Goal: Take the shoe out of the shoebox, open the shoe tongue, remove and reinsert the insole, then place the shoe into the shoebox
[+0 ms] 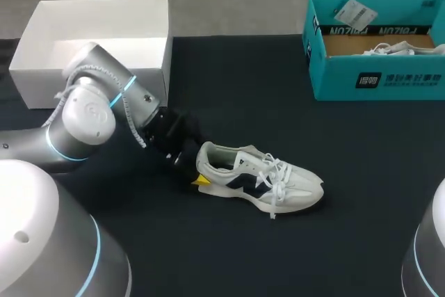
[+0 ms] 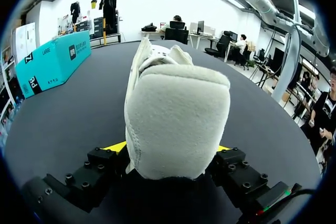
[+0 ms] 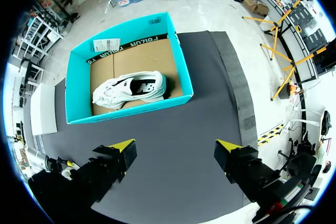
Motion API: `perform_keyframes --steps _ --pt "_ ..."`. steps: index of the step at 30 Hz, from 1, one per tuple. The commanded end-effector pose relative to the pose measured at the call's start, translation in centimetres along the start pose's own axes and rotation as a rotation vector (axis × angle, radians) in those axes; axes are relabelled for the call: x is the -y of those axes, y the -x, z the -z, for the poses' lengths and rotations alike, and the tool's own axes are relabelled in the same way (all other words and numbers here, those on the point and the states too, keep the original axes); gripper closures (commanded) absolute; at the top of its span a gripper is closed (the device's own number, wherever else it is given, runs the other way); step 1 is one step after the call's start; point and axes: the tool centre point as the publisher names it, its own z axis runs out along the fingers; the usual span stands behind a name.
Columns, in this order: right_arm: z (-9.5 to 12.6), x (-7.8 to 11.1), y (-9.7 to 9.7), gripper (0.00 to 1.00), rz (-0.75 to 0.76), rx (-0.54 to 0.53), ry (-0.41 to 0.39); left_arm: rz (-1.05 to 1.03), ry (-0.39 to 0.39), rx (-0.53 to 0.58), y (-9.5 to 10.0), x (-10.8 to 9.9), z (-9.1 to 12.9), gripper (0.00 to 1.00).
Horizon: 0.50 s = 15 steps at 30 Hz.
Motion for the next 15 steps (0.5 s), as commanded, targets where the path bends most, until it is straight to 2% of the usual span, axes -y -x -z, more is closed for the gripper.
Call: perform_keyframes --steps 1,11,15 --pt "0.0 0.1 0.0 0.0 0.0 0.001 0.002 0.005 -0.004 0.041 -0.8 0.1 -0.2 1.0" --pt "0.0 0.1 0.0 0.0 0.0 0.001 0.002 0.091 -0.058 0.223 -1.2 -0.4 1.2 1.0" --pt "0.0 0.1 0.0 0.0 0.0 0.001 0.002 0.102 -0.057 0.265 -1.4 -0.7 1.5 1.0"
